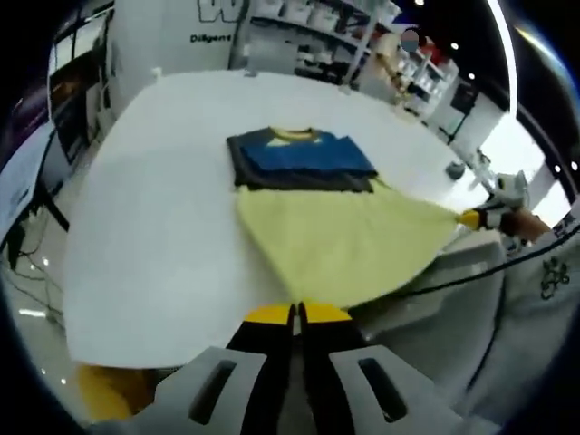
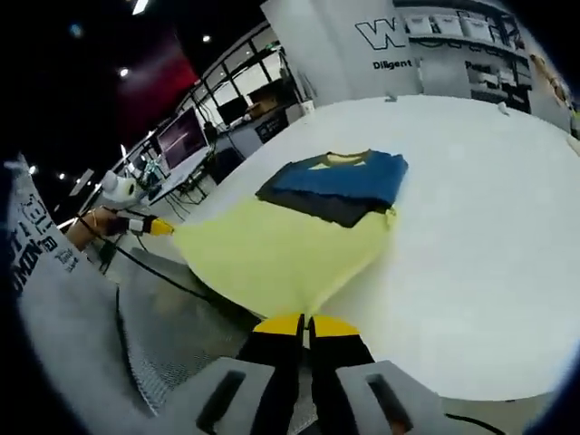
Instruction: Fold the garment on the visible template until the final outline fits inside the template.
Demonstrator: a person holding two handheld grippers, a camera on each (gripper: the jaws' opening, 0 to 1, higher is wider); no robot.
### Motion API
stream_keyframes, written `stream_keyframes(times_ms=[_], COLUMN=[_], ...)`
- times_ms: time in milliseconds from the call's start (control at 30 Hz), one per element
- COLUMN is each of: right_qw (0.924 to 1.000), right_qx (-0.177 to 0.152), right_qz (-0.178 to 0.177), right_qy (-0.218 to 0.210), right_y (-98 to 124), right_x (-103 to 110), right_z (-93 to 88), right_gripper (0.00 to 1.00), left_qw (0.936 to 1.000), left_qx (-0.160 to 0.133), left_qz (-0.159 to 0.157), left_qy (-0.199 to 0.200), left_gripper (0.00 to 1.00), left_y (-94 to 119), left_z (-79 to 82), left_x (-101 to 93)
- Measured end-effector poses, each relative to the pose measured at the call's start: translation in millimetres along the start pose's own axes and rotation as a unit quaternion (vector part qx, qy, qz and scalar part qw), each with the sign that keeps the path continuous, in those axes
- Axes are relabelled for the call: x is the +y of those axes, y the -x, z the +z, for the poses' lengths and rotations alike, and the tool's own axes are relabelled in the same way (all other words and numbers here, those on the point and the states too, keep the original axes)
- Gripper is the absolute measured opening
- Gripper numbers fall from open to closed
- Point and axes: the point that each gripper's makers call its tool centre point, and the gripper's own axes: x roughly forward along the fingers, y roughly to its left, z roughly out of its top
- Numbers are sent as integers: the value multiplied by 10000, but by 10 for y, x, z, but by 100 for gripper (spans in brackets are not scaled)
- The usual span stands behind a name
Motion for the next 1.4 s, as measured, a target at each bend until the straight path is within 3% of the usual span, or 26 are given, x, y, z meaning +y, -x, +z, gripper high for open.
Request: stream_keyframes(times_ms=[100, 233, 500, 567, 600, 833, 1067, 1133, 1167, 1400], right_qw=[10000, 9998, 9991, 9986, 9978, 9982, 9973, 9972, 9971, 9970], right_qx=[-7, -18, -83, -120, -208, -401, -657, -691, -715, -698], right_qz=[24, 64, 44, 95, 160, 191, 171, 185, 187, 278], right_qy=[-26, -204, -424, -500, -605, -404, -276, -216, -182, -186], right_y=[69, 138, 151, 136, 123, 57, -38, -90, -120, -202], right_x=[34, 111, 90, 73, 56, 14, -65, -105, -122, -89], right_z=[-24, -84, -124, -95, -37, 294, 657, 742, 786, 867], right_gripper=[0, 0, 0, 0, 0, 0, 0, 0, 0, 0], left_qw=[9999, 9993, 9979, 9978, 9957, 9939, 9861, 9860, 9871, 9930], left_qx=[64, -108, -220, -329, -730, -1039, -1571, -1553, -1471, -1105], left_qz=[23, 50, 38, 57, 261, 320, 506, 561, 581, 335], left_qy=[125, 357, 616, 568, 511, 185, 207, -219, -247, -226], left_gripper=[0, 0, 0, 0, 0, 0, 0, 0, 0, 0], left_y=[125, 249, 208, 188, 157, 83, -29, -109, -132, -368], left_z=[-77, -128, -216, -171, -29, 273, 753, 881, 889, 748], left_x=[-38, -123, -139, -127, -39, 19, 153, 190, 180, 187])
